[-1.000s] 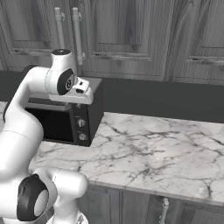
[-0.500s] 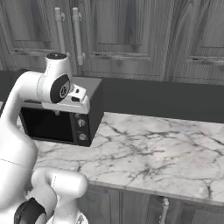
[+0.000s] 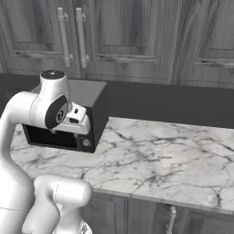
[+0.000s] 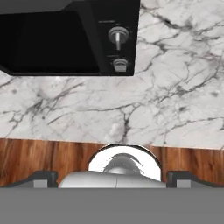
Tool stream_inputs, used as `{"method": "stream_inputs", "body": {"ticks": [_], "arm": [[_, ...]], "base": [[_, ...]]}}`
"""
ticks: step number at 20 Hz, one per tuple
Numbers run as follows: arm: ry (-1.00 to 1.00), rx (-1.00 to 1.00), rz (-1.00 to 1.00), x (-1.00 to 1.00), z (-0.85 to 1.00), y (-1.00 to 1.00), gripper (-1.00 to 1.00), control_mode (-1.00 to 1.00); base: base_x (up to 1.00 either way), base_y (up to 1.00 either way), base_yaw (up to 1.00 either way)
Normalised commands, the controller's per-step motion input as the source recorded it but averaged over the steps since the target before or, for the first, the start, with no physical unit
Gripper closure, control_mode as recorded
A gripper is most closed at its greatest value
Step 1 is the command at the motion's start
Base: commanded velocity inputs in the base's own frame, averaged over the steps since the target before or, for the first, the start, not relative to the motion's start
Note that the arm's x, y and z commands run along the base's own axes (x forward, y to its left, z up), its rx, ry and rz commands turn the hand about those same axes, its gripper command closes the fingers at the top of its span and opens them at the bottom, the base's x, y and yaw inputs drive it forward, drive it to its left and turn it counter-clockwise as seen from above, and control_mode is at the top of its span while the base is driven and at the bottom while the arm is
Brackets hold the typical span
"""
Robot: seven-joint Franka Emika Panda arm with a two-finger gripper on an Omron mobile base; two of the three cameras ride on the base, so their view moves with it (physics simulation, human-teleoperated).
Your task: Navigate to the microwave.
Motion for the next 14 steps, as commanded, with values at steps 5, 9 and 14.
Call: {"method": "stream_inputs", "body": {"ticks": [5,9,14], "arm": [[0.0,0.0,0.0,0.0,0.0,0.0,-1.0,1.0],[0.0,0.0,0.0,0.0,0.0,0.0,-1.0,1.0],[0.0,0.0,0.0,0.0,0.0,0.0,-1.0,1.0]], "base": [[-0.98,0.11,0.0],[-0.95,0.14,-0.27],[-0.24,0.0,-0.85]]}}
